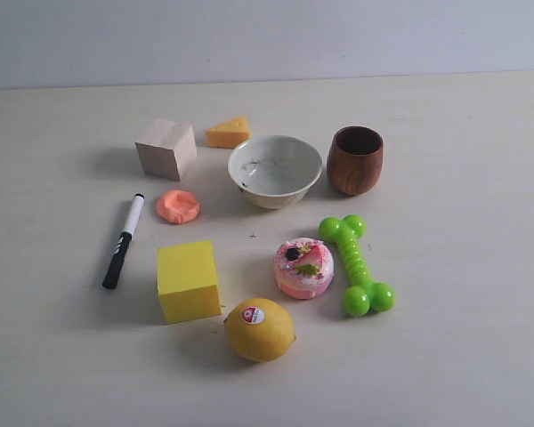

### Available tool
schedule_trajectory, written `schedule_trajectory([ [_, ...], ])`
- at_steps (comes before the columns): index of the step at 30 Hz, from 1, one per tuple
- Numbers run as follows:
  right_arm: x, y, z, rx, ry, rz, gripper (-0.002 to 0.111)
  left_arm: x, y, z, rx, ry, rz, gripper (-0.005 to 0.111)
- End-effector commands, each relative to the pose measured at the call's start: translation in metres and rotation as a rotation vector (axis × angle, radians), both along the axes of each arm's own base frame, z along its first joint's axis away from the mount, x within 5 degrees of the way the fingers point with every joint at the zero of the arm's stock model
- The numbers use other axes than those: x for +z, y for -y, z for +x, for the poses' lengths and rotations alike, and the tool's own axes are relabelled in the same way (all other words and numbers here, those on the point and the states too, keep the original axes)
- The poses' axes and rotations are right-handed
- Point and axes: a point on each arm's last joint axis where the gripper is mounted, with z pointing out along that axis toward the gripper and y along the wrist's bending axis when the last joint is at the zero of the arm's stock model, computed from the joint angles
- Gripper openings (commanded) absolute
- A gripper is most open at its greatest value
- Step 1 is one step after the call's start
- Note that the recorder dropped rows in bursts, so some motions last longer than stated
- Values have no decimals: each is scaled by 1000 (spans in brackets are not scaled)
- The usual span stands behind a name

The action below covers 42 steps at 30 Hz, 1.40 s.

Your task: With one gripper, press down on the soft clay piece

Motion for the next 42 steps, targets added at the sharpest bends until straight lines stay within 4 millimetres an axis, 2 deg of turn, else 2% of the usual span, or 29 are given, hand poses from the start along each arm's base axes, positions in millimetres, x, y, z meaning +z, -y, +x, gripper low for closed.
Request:
schedule_trajectory([
  [1,-1,0,0,1,6,-2,0,-7,1,0,-23,-36,11,1],
  [17,-1,0,0,1,6,-3,0,-16,1,-2,-47,-102,76,1],
  [42,-1,0,0,1,6,-3,0,-15,2,-1,-22,-100,-72,1],
])
